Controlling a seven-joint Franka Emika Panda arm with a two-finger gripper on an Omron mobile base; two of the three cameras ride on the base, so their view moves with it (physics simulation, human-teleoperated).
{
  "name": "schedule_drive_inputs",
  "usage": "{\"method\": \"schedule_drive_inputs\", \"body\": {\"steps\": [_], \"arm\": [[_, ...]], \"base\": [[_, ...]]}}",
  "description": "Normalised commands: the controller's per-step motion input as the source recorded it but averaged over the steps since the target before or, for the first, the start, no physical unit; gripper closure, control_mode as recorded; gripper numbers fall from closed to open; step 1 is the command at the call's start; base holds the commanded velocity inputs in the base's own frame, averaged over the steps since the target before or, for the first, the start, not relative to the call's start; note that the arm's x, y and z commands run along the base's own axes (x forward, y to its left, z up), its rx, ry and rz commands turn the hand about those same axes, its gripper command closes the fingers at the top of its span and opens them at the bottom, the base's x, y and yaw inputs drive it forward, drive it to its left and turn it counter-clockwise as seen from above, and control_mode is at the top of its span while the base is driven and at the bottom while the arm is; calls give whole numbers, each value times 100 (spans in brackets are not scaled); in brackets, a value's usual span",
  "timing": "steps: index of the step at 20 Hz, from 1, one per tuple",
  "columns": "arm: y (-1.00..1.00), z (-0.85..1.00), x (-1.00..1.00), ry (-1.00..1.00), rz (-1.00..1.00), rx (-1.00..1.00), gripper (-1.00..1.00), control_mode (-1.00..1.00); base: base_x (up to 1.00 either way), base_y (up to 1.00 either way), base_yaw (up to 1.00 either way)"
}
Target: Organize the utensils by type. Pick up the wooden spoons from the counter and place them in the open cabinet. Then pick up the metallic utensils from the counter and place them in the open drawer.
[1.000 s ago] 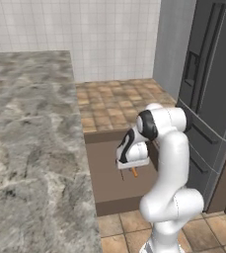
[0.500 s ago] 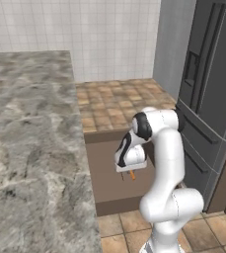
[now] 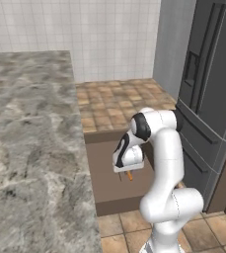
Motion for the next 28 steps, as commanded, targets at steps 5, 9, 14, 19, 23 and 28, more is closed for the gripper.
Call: {"method": "schedule_drive_inputs", "body": {"steps": [5,9,14,19,23,28], "arm": [[3,-23,7,0,0,0,-100,-100],[0,0,0,-1,0,0,-100,-100],[0,11,0,-9,0,0,-100,-100],[0,63,0,-16,0,0,-100,-100],[0,93,0,-22,0,0,-100,-100],[0,95,-10,-24,0,0,-100,-100]], "base": [[0,0,0],[0,0,0],[0,0,0],[0,0,0],[0,0,0],[0,0,0]]}}
